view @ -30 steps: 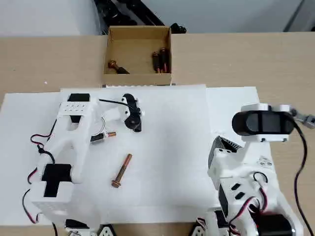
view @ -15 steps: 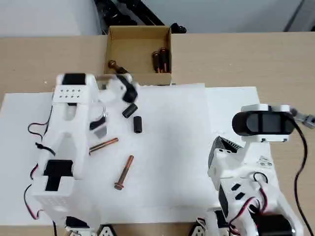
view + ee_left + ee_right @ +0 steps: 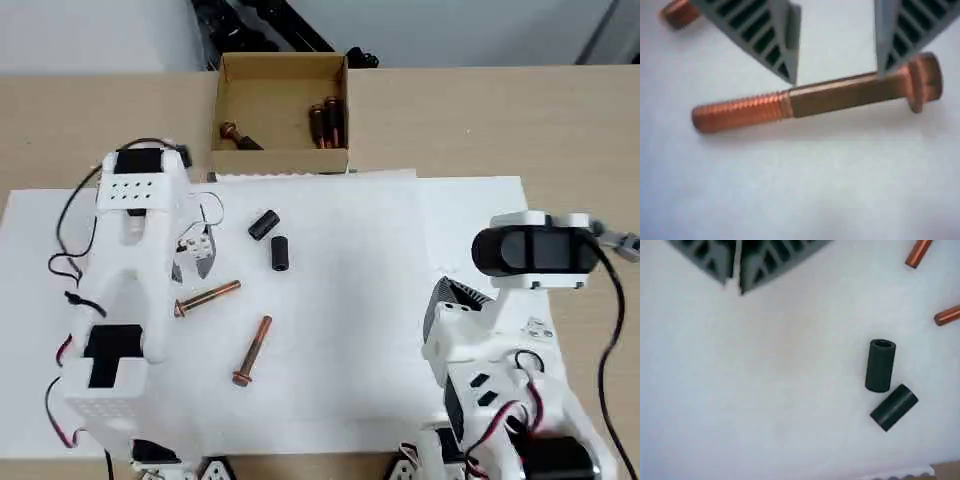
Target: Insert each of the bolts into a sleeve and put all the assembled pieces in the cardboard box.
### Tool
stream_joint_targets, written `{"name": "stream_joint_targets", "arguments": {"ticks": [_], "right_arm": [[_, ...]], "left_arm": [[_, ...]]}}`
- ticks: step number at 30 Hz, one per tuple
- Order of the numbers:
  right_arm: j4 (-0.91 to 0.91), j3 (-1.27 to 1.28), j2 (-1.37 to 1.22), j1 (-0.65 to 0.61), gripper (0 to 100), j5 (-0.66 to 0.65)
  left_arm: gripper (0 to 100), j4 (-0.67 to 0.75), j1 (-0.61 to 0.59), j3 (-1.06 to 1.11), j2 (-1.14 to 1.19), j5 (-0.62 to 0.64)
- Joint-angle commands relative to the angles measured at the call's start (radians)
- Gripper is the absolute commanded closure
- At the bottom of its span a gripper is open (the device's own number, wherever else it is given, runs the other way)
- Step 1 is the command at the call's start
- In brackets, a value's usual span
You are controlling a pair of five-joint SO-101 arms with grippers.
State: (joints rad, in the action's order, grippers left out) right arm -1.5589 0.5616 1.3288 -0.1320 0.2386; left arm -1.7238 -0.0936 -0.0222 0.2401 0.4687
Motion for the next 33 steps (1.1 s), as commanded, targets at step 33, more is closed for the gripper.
{"name": "stream_joint_targets", "arguments": {"ticks": [33], "right_arm": [[-0.028, 0.002, -0.002, 0.010, 99.1, -0.008]], "left_arm": [[90, 0.249, 0.014, 0.228, -0.012, 0.583]]}}
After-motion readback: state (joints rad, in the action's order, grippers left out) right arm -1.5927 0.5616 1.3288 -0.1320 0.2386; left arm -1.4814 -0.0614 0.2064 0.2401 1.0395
